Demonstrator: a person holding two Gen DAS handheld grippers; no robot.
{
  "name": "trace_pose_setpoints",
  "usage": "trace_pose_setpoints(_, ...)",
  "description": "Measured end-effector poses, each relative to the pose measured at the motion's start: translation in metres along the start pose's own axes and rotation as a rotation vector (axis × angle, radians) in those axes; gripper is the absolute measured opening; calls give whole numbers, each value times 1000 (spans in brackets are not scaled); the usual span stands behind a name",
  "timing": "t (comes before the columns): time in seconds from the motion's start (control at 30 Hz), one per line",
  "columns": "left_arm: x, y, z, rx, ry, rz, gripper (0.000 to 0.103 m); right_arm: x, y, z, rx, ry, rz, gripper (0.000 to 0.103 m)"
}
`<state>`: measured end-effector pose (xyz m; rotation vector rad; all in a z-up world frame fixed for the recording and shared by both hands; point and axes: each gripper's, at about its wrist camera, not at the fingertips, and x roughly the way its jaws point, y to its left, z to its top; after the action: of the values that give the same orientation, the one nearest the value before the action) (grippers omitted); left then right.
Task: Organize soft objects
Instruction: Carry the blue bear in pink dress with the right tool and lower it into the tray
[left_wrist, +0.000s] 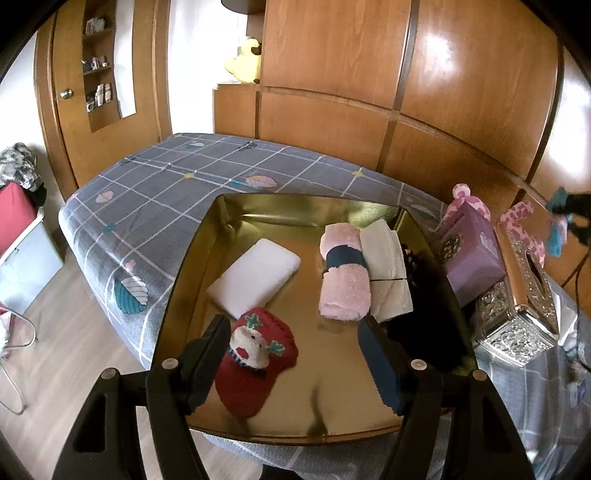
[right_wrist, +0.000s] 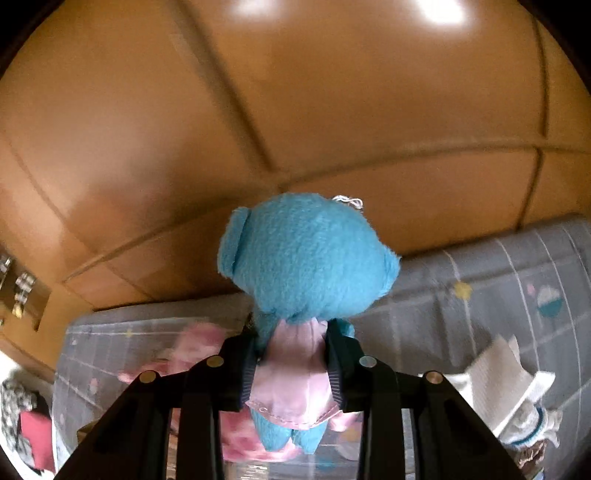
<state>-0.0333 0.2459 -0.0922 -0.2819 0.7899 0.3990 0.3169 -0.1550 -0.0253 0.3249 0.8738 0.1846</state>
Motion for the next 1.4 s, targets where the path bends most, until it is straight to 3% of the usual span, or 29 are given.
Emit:
trace_pose_setpoints(0.17,-2,-1,-1,8,-1,-8,72,-14,58,-4,-126,-20,89,32)
trace_pose_setpoints(0.37,-3,0,-1,3,-3,-7,72,-30,135,-28,-296,-1,261,32)
trace_pose_setpoints(0.6,-8,10,1,-16,-16,9,72,-37,225,-100,-485,125,479,32)
trace_pose_setpoints(0.83,-15,36,5,-66,-38,53,72,-20,279,-186,-532,319,646,32)
trace_pose_setpoints(1.03,-17,64,10,-138,-58,97,72,15,302,-246,-424,521,683,34)
trace_pose_setpoints(1.2,-15,72,9,-158,-52,101,72,56,311,-281,-343,649,616,50)
trace_pose_setpoints(1.33,-16,70,9,-152,-55,102,72,58,305,-285,-341,652,610,52)
trace_pose_setpoints(1.4,-14,70,9,-154,-50,101,72,54,300,-281,-322,650,622,61)
